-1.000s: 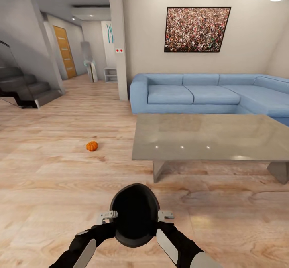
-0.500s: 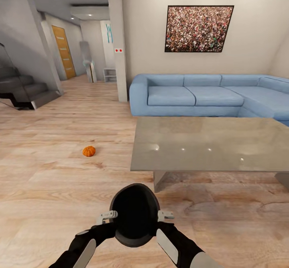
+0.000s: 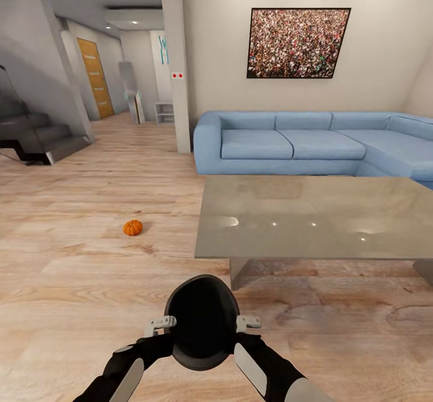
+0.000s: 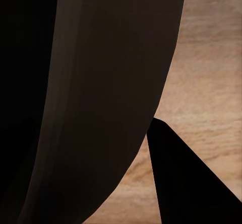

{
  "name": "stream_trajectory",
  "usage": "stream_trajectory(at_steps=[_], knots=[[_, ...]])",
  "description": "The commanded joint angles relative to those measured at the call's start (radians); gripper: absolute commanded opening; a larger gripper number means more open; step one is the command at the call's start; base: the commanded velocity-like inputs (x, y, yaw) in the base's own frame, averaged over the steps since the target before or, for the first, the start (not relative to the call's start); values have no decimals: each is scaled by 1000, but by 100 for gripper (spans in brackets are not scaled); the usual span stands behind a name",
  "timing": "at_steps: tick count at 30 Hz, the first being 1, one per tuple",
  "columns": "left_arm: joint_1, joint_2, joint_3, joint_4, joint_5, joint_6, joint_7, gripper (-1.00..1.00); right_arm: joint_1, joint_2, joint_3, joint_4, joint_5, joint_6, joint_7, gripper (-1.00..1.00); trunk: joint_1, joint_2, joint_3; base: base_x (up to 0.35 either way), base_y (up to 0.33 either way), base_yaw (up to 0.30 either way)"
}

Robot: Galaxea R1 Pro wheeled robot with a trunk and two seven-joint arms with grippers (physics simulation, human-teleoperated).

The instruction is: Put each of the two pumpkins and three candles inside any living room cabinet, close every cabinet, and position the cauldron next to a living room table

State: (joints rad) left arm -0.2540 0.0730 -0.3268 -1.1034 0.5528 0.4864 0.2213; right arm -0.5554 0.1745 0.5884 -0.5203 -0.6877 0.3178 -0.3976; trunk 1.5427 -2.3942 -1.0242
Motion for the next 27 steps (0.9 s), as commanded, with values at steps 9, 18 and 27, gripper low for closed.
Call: stream_trajectory(at_steps=[9, 18, 27], knots=[[-1, -7, -3, -3, 82, -2, -1, -100, -1, 0, -10, -4, 10, -24, -7, -100, 30, -57, -26, 0, 0, 0], [-1, -7, -3, -4, 82, -2, 0, -100, -1, 0, -10, -3, 11, -24, -7, -100, 58, -106, -55, 0, 0, 0], [-1, -7, -3, -3, 82, -2, 0, -100, -1, 0, -11, -4, 9, -23, -7, -100, 62, -108, -89, 0, 0, -45]])
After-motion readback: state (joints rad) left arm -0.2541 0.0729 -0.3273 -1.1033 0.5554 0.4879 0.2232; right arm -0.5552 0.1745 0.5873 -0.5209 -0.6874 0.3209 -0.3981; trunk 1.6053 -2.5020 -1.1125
